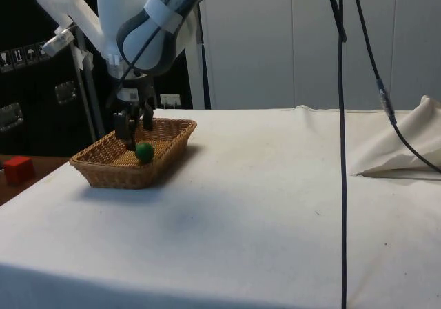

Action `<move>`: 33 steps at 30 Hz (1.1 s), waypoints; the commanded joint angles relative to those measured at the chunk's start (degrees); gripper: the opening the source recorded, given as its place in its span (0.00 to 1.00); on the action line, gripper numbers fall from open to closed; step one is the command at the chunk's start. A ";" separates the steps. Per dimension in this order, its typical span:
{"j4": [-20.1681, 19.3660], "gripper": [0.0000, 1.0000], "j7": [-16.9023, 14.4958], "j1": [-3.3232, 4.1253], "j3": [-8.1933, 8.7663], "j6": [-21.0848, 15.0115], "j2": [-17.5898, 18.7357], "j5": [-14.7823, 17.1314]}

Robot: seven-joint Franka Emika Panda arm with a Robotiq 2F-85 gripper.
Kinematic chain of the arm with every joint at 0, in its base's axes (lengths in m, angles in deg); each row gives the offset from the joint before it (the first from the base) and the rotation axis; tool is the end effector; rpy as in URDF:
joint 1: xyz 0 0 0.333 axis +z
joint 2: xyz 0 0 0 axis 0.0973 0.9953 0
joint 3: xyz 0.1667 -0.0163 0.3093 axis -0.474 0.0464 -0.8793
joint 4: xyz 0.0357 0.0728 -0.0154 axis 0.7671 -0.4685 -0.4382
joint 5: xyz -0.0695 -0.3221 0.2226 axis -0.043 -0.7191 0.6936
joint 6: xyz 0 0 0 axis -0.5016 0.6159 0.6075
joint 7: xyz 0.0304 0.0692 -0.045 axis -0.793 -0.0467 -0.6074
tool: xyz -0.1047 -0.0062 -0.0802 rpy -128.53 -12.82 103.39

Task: Pick up the ball and place it into the basket.

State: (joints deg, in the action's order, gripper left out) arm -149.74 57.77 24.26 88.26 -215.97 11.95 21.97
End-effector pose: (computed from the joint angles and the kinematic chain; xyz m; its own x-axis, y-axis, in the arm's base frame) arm 0.7202 -0.0009 0.2197 0.9832 0.0252 0.1806 -0.0132 -0.9780 0.2083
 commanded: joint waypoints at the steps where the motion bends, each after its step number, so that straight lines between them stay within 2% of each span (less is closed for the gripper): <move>1: 0.00 0.85 0.11 0.06 0.06 0.06 0.00 0.06; 2: 0.00 0.99 0.11 0.06 0.06 0.06 0.00 0.06; 3: 0.00 1.00 0.11 0.06 0.06 0.06 0.00 0.06; 8: -0.06 1.00 0.06 0.06 0.06 0.06 0.00 0.06; 10: -1.20 1.00 0.23 0.74 0.34 0.46 -1.66 -0.29; 11: -1.20 1.00 0.23 0.74 0.34 0.46 -1.66 -0.29; 12: -1.95 1.00 0.29 1.09 0.40 0.74 -2.69 -0.46; 13: -0.46 1.00 0.00 0.40 0.06 0.52 -1.09 -0.06; 14: -2.35 1.00 0.34 1.26 0.46 0.86 -3.15 -0.52; 17: -4.18 1.00 0.52 1.83 0.46 1.60 -5.33 -0.97; 19: -4.64 1.00 0.57 1.95 0.46 1.66 -5.90 -1.15; 20: -3.67 1.00 0.06 1.32 0.00 1.78 -5.10 -0.69; 21: -5.84 1.00 0.80 2.18 0.34 1.89 -7.22 -1.60; 28: -10.66 1.00 0.86 2.58 -0.06 2.41 -12.43 -2.46; 29: -9.97 1.00 0.69 2.29 -0.29 2.29 -11.69 -2.18; 30: -11.17 1.00 0.80 2.64 -0.11 2.46 -13.01 -2.52; 33: -13.75 1.00 0.63 2.75 -0.11 2.64 -15.87 -2.86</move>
State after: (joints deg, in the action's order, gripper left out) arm -162.17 58.34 26.73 87.86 -213.45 -2.49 19.50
